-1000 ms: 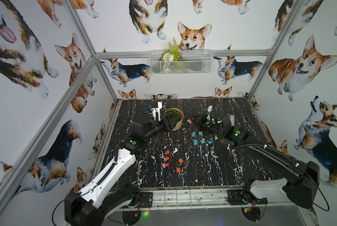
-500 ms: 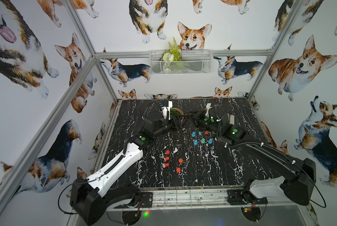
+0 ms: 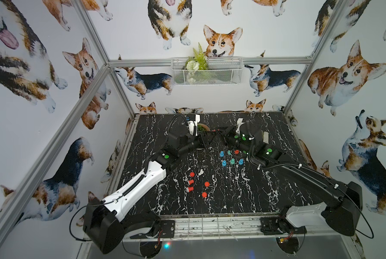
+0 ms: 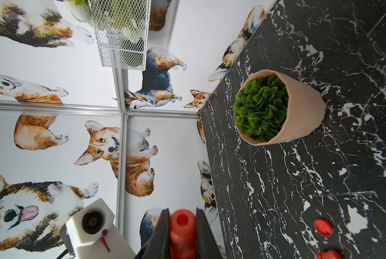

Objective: Close the stamp cap
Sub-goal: Pick up the stamp from the center of the board.

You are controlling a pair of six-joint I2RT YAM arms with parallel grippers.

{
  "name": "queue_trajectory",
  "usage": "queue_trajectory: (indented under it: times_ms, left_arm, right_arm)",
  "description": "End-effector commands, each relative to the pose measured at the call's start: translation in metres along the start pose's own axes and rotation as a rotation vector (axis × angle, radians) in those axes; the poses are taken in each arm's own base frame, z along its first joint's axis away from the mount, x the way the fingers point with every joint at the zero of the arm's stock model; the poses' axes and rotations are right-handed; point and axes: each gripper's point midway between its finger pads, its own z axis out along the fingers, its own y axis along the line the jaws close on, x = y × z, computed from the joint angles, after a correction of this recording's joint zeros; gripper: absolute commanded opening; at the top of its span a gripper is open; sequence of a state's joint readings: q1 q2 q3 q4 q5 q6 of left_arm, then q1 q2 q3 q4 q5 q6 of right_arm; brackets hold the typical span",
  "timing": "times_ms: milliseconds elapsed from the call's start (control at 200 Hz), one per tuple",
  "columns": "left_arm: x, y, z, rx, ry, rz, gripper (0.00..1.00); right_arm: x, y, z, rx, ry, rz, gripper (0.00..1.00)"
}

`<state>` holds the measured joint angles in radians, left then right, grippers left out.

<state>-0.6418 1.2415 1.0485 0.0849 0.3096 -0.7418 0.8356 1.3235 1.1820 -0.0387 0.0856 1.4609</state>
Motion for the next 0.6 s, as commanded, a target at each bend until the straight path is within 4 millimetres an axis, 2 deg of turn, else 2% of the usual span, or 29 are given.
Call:
queue_trajectory:
  times_ms: [0, 281, 516, 596]
  left_arm:
    - [-0.011, -0.011, 0.000, 0.038, -0.039, 0.039, 0.27]
    - [-0.012, -0.017, -0.003, 0.077, -0.053, 0.063, 0.22]
    - [-0.015, -0.022, -0.008, 0.087, -0.067, 0.084, 0.12]
    - [-0.017, -0.025, -0.011, 0.087, -0.069, 0.093, 0.10]
  right_arm:
    - [0.009, 0.016, -0.003, -0.065, 0.051, 0.184, 0.00]
    - [0.009, 0.018, -0.007, -0.079, 0.055, 0.194, 0.00]
    - [0.008, 0.017, -0.011, -0.090, 0.049, 0.189, 0.00]
    - [0.007, 0.016, -0.012, -0.095, 0.045, 0.175, 0.14]
